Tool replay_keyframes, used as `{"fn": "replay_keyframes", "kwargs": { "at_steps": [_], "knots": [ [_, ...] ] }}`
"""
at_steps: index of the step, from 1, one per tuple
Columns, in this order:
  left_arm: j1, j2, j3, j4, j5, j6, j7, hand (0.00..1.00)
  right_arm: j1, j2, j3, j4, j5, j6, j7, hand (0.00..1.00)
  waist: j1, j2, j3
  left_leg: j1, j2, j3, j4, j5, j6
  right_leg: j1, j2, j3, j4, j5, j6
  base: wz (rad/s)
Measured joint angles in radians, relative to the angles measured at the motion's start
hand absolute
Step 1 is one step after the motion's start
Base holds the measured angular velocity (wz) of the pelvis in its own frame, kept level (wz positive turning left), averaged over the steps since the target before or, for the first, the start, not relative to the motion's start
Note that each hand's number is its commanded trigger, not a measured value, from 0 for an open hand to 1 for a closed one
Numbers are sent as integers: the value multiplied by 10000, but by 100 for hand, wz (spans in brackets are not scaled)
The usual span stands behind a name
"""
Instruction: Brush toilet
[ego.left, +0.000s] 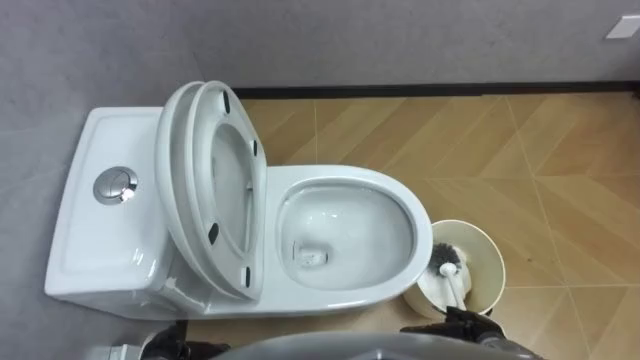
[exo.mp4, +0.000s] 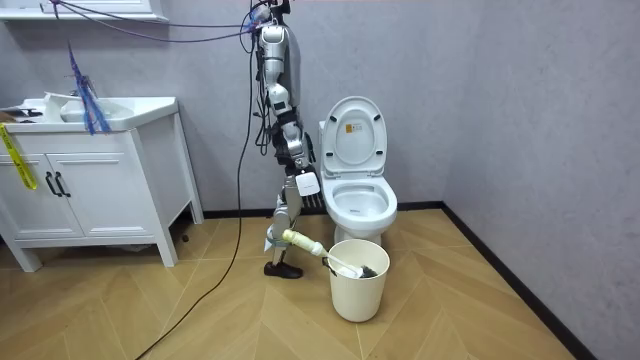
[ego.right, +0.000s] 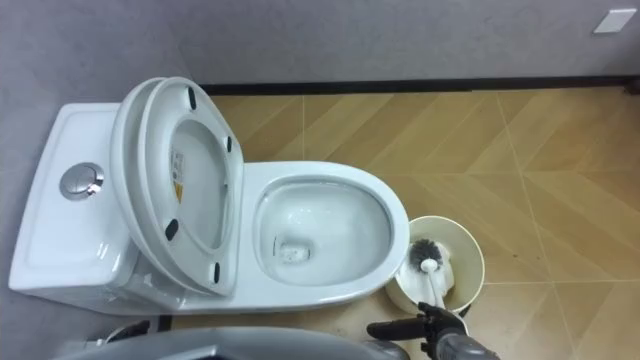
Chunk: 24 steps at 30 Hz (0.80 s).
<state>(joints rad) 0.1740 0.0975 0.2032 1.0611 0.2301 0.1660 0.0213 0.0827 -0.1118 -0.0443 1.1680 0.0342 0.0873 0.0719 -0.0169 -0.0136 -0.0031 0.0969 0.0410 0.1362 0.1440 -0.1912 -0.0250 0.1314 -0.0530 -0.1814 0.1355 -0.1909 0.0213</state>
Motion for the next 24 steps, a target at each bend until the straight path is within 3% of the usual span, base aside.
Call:
{"fn": "replay_keyframes", "kwargs": {
  "at_steps": [6,11,18,24],
  "knots": [
    [153,0,34,5,-144,90,0,0,32,2,-89,-28,5,-15,-144,0,-8,63,-46,30,-5,-3,10,0,0,39,-3,-1,-17,-1,2,0],
    [199,0,114,378,-624,67,56,0,88,7,-171,-14,-4,-79,-358,0,14,93,8,157,-17,15,19,-3,1,154,-22,16,-21,-39,-3,0],
    [227,32,98,595,-634,46,70,0,148,18,-193,-102,-56,-226,-602,0,18,94,12,127,-21,11,69,-4,2,116,-30,47,2,-73,-13,0],
    [178,89,-174,573,-1389,-61,151,0,103,2,-171,-154,-218,-294,-1456,0,3,69,-14,-56,-23,9,85,-4,4,-32,-34,64,5,-72,-14,2]
  ]
}}
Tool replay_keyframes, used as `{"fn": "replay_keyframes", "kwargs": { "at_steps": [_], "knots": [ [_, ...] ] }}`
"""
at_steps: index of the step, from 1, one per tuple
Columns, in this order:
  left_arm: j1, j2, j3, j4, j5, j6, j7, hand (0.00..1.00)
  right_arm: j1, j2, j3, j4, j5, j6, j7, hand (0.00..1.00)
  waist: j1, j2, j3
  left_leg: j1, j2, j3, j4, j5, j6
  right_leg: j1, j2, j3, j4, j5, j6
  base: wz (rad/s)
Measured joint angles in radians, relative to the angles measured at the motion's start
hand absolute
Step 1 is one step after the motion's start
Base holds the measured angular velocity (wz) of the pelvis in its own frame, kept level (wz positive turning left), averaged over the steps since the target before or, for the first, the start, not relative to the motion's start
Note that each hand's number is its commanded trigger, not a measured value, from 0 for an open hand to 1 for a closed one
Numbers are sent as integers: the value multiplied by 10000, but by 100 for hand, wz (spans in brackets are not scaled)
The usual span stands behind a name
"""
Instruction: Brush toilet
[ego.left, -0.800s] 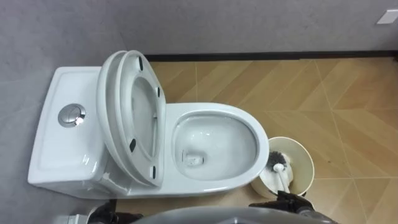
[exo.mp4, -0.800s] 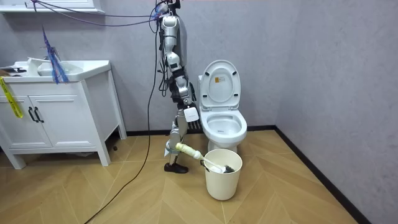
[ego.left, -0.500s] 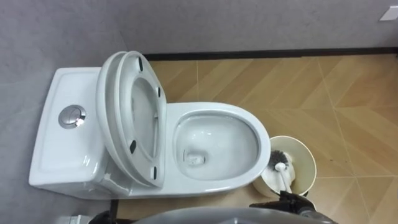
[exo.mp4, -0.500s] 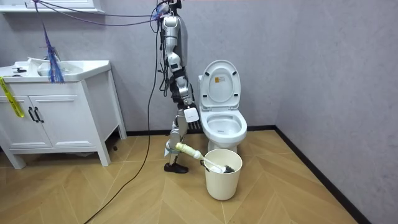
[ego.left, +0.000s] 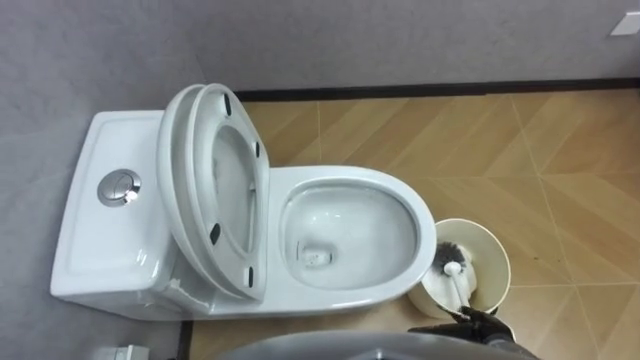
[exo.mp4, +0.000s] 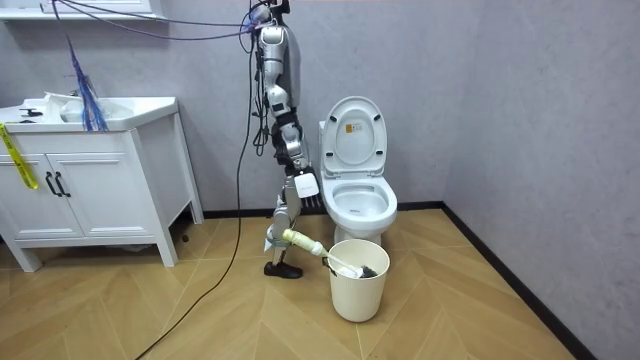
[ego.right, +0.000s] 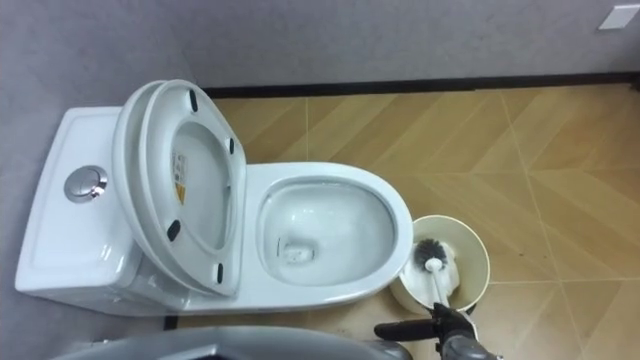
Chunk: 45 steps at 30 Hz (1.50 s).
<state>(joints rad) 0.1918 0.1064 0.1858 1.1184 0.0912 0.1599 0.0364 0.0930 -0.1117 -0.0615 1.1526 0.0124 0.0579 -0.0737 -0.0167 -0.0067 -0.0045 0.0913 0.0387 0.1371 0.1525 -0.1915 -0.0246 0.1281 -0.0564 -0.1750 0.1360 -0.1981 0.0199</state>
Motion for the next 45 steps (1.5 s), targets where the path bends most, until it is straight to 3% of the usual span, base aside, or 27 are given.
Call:
{"fn": "replay_keyframes", "kwargs": {
  "at_steps": [7,16,22,27,32,36,37,42,45],
  "knots": [
    [-319,242,-428,-9,-176,-243,17,0,-113,-124,-97,-429,-1062,-72,-1434,0,-52,-6,15,-657,1,-44,189,4,6,-596,-28,-151,157,4,-3,3],
    [-1086,398,-1034,12,-225,-892,224,0,-1143,-235,-193,-176,-1300,-474,-3205,0,-31,48,54,-2014,18,-113,684,21,33,-1896,-107,-262,719,10,-10,2],
    [-1414,428,-1341,82,-224,-1379,279,0,-1627,-440,-189,509,-1220,-823,-3771,0,-29,70,109,-2901,-24,-297,874,75,116,-2680,-221,-811,902,31,-36,9],
    [-1759,437,-1419,387,-572,-1384,462,0,-2353,-609,-312,1260,-800,-827,-4286,0,16,106,137,-3882,-43,-310,1138,145,202,-3792,-320,-753,1379,41,-48,0],
    [-2817,447,-2048,493,-626,-1384,492,0,-3059,-1065,-252,1686,-480,-807,-4597,0,229,234,313,-5421,-108,-309,1785,214,318,-5357,-511,-762,2165,39,-50,3],
    [-3269,413,-2363,463,-732,-1441,551,0,-3436,-1156,-183,1754,-476,-774,-4598,0,251,211,380,-6340,-187,-302,2164,275,418,-6390,-706,-739,2824,2,-55,3],
    [-3427,411,-2500,411,-833,-1440,644,0,-3546,-1219,-126,1761,-385,-743,-4596,0,258,187,432,-6717,-237,-307,2391,287,439,-6800,-811,-723,3155,-60,-65,13],
    [-3665,426,-3046,-46,-1371,-1397,1115,0,-3914,-1652,341,1751,162,-418,-4490,0,278,184,499,-8196,-356,-336,3324,245,609,-8338,-1192,-645,4405,-396,-112,15],
    [-3842,639,-3278,-390,-1882,-1422,1179,0,-4193,-1881,425,1754,664,-392,-4367,0,306,254,540,-9042,-361,-374,3950,186,689,-9158,-1343,-680,5051,-548,-183,12]
  ]
}}
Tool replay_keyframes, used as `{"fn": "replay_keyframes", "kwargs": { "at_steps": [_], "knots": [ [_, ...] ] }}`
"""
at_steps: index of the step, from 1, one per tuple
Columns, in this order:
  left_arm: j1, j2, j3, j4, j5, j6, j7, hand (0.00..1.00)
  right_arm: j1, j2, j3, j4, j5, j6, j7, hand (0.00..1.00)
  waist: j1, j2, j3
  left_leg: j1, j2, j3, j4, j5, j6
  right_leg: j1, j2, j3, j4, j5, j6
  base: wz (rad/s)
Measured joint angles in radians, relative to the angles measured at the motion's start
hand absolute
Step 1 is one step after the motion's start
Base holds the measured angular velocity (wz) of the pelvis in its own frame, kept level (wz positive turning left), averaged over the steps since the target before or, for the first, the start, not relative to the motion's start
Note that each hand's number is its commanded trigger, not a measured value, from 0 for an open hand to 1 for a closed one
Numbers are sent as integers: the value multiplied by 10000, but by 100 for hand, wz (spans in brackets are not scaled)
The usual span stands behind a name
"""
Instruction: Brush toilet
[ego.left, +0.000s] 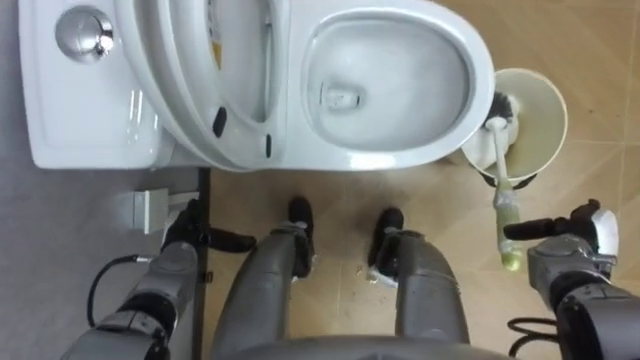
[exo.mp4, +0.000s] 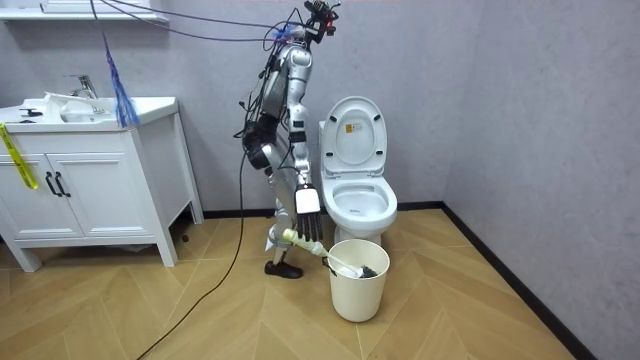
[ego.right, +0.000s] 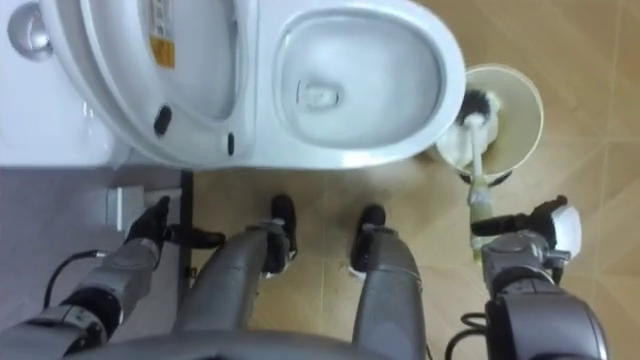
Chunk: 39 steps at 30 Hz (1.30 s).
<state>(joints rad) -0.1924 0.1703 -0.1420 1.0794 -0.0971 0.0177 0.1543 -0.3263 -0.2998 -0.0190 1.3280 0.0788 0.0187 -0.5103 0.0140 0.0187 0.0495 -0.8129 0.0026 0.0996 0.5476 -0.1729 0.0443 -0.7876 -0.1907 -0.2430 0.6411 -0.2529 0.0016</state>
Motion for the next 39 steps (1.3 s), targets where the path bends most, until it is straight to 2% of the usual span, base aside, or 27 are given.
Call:
{"fn": "replay_keyframes", "kwargs": {
  "at_steps": [5,7,13,17,20,23,27,33,34,35,36,39],
  "knots": [
    [1,57,-198,-1234,-311,-58,417,0,-110,-560,427,-107,777,32,85,0,360,104,5,-1518,2,-91,1386,-271,37,-1431,-210,86,1460,-447,-104,11],
    [-106,56,-203,-1334,-318,-108,543,0,-194,-657,423,-115,863,19,82,0,484,154,2,-2006,6,-140,1953,-434,11,-1862,-244,119,1953,-576,-190,0],
    [-131,63,-204,-1868,-523,-169,706,0,-498,-716,452,-172,1291,-17,106,0,525,253,-17,-3204,-6,-197,3304,-751,-14,-3036,-530,210,3472,-1084,-340,10],
    [-121,63,-220,-2257,-572,-132,708,0,-627,-943,636,-181,1572,136,238,0,712,313,-27,-3876,-14,-187,3999,-872,-30,-3750,-646,331,4266,-1311,-441,4],
    [-117,64,-279,-2416,-736,-40,710,0,-673,-1077,840,-230,1726,264,301,0,733,345,-29,-4190,-147,-187,4362,-924,-52,-4108,-848,397,4823,-1536,-505,16],
    [-116,75,-275,-2517,-835,-4,713,0,-667,-1143,1114,-251,1964,257,422,0,807,379,-26,-4432,-152,-216,4775,-1053,-129,-4336,-944,408,5280,-1742,-571,10],
    [-76,85,-278,-2638,-1109,-8,713,0,-636,-1158,1368,-369,2313,245,567,0,891,406,-27,-4649,-144,-218,4990,-1101,-174,-4557,-1039,384,5543,-1818,-660,3],
    [640,311,-284,-3450,-1872,-8,696,0,-414,-1159,1366,-456,3756,259,682,0,989,503,-48,-4852,-125,-215,5317,-1233,-157,-4733,-1051,394,5812,-1911,-697,-1],
    [725,346,-286,-3520,-1890,9,696,0,-380,-1173,1420,-456,3951,255,716,6,990,509,-45,-4876,-134,-211,5342,-1239,-145,-4753,-1058,406,5835,-1917,-688,0],
    [804,390,-295,-3589,-1964,42,693,0,-347,-1192,1487,-443,4117,261,791,72,984,510,-45,-4882,-143,-195,5386,-1261,-108,-4762,-1067,442,5885,-1951,-660,0],
    [842,415,-301,-3622,-1971,61,693,0,-336,-1203,1521,-430,4220,264,814,100,981,510,-45,-4886,-148,-190,5441,-1278,-95,-4765,-1073,463,5935,-1980,-638,0],
    [880,523,-369,-3643,-2053,62,691,0,-267,-1268,1556,-398,4514,265,1168,100,985,511,-45,-4913,-152,-188,5589,-1384,-110,-4766,-1091,483,6057,-2054,-602,0]
  ]
}}
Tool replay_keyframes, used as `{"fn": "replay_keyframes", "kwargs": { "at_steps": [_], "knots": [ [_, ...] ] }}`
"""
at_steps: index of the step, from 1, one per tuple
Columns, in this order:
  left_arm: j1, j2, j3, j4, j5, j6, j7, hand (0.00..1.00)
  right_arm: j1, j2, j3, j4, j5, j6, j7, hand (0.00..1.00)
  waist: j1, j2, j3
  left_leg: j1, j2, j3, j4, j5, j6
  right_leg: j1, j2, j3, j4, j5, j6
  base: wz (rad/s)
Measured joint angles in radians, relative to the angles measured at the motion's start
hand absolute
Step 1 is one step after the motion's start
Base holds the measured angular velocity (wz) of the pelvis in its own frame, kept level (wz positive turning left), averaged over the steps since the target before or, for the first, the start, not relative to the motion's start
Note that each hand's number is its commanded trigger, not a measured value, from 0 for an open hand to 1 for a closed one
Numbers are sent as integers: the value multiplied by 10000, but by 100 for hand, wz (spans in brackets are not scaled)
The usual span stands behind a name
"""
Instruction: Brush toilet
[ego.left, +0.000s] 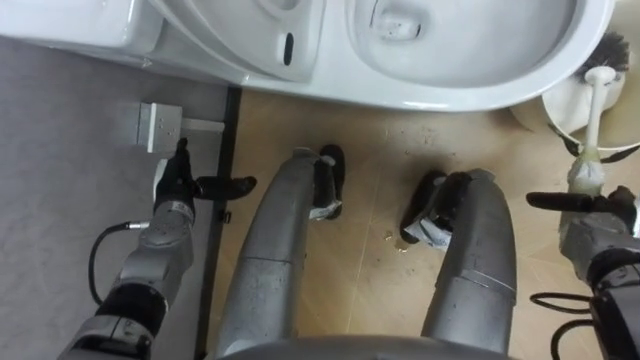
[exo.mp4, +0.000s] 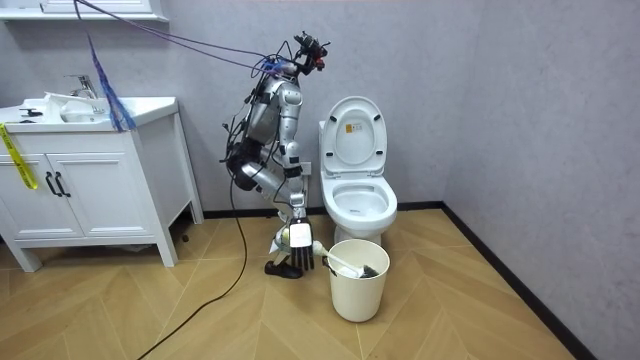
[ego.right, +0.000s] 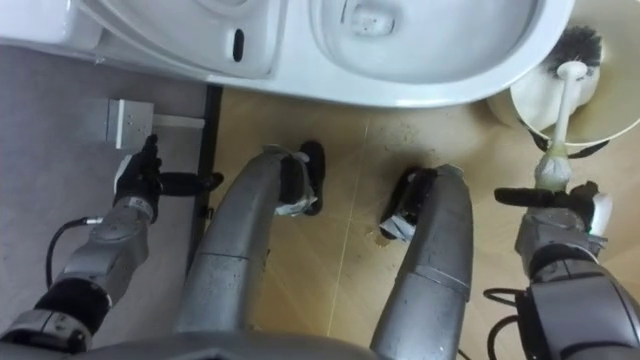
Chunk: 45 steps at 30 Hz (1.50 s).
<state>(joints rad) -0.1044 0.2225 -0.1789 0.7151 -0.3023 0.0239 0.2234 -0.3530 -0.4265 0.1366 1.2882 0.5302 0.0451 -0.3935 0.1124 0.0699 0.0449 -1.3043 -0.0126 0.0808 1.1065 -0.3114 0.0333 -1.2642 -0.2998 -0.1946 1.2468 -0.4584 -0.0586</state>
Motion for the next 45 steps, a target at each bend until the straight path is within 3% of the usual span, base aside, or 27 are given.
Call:
{"fn": "replay_keyframes", "kwargs": {
  "at_steps": [11,16,25,30,35,40,45],
  "knots": [
    [27,45,-150,9,-18,23,-313,0,239,-45,408,-8,717,11,1179,100,-21,2,-1,-10,70,22,151,-59,46,2,47,14,68,-26,1,-1],
    [60,90,-315,-6,-221,194,-395,0,321,-59,609,-5,1122,93,1369,100,-4,42,-13,-43,109,24,240,-139,28,1,51,-7,114,-38,-17,-1],
    [113,153,-322,-6,-401,200,-395,0,384,-63,598,4,1327,109,1476,100,31,151,-83,-57,156,36,373,-168,42,16,43,-27,219,-68,-29,0],
    [497,232,-304,-4,-378,193,-394,0,662,-57,592,35,1322,146,1654,100,24,153,-85,244,233,40,302,-211,28,313,110,-50,83,-66,-35,-5],
    [1161,255,-302,38,-599,194,-394,0,1019,-13,578,221,1364,260,1662,100,7,180,-102,1273,231,43,-469,-142,-25,1319,304,-97,-765,114,124,-7],
    [1384,246,-299,708,-649,160,-387,0,1082,156,368,380,1425,331,1564,100,-80,183,-117,2704,313,115,-1748,105,31,2762,470,-393,-2112,501,159,-10],
    [1711,359,-198,1001,-649,44,-387,0,1251,478,155,373,1839,302,1544,100,-230,-52,-138,4227,370,157,-2935,239,-70,4261,751,-515,-3382,697,268,-7]
  ]
}}
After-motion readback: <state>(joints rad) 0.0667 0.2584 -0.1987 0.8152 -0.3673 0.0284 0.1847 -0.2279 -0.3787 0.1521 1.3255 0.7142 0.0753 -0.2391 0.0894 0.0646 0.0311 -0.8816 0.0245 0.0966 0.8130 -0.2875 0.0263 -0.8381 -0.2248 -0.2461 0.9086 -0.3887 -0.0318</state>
